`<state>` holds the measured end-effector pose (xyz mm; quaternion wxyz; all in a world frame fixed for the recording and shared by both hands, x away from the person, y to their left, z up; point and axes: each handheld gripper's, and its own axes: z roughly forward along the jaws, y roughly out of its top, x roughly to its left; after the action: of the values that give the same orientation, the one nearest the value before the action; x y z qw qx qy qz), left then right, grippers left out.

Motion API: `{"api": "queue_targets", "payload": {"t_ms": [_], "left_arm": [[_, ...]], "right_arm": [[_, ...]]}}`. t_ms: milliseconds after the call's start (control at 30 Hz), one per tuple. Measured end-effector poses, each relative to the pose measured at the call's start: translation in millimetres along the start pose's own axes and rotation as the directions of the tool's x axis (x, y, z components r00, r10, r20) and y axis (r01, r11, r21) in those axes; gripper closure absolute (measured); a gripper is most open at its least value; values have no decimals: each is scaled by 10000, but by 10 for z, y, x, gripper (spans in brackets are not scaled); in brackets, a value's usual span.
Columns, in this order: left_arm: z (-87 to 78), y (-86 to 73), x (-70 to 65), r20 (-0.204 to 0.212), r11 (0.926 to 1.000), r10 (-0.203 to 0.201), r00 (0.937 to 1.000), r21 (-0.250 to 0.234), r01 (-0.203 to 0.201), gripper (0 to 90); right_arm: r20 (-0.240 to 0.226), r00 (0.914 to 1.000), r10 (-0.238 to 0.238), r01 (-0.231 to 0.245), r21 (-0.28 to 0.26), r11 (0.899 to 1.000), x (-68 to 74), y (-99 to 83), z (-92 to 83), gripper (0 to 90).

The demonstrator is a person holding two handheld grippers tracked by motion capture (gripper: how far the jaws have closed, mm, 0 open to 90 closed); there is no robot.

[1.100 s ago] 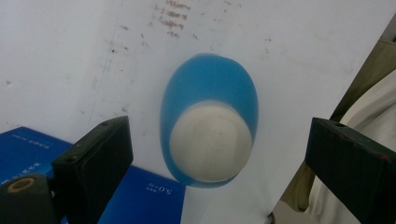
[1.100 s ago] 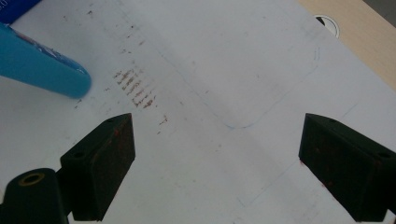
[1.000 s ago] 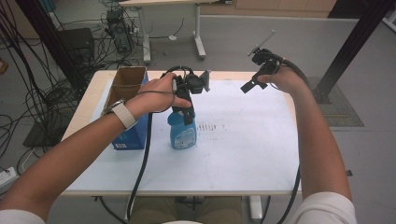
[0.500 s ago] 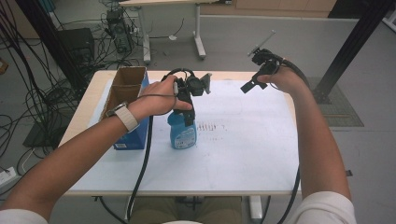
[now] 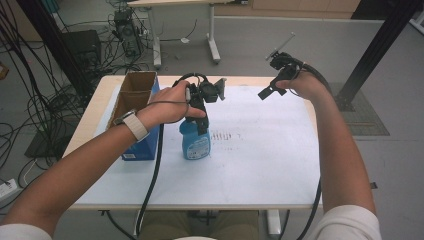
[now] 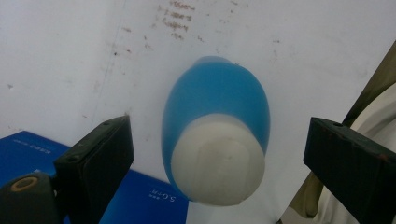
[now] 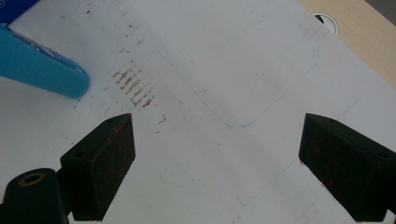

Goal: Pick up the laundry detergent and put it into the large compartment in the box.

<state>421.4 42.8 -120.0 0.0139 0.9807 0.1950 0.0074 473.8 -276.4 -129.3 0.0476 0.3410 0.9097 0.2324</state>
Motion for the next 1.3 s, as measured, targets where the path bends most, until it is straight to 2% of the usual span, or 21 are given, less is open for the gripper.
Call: {"api": "queue_targets", "payload": {"t_ms": [1300], "left_arm": [[30, -25, 22, -5, 10000, -66, 10000, -20, 66, 92]], "right_arm": [[-5, 10000, 43, -43, 37, 10000, -6, 3, 11, 107]]}}
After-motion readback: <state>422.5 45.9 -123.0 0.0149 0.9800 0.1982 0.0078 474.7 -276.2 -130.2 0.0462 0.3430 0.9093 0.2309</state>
